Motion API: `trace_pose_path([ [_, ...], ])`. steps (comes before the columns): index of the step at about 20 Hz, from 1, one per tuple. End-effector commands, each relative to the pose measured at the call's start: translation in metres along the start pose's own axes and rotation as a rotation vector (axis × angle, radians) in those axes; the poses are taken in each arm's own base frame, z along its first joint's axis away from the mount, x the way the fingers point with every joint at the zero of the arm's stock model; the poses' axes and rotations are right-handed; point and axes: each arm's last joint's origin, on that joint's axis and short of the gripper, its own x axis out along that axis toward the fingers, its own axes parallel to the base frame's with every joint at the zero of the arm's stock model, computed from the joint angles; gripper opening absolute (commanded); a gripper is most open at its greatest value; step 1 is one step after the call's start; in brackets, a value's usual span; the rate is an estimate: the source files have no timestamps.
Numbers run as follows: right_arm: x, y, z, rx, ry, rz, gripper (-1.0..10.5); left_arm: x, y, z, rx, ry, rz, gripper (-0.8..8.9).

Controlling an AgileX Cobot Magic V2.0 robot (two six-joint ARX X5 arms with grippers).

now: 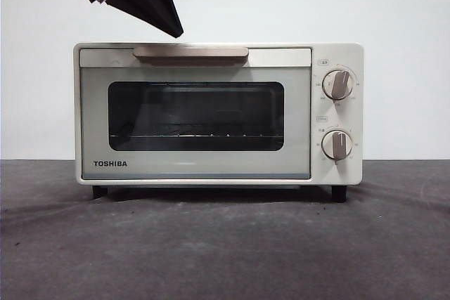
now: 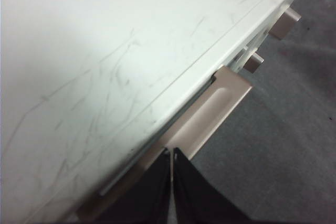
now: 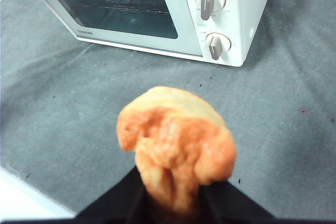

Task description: The left arm flap open the oven, the right arm pick bread and place it into oven, the left arm flap close the oven

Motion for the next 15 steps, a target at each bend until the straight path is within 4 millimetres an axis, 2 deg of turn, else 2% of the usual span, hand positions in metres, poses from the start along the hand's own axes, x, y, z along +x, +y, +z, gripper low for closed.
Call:
trace_pose_path([
  [1, -0.003, 0.002, 0.004, 0.001, -0.023, 0.009, 0.5, 0.002, 0.000, 0.007, 0.021, -0.016, 0.004, 0.09],
  [8, -0.003, 0.002, 0.006, 0.001, -0.042, 0.013, 0.5, 0.014, 0.003, 0.002, 0.006, 0.040, 0.008, 0.08],
  [15, -0.003, 0.002, 0.006, 0.001, -0.041, 0.012, 0.5, 0.014, 0.001, -0.006, -0.015, 0.120, -0.008, 0.08],
])
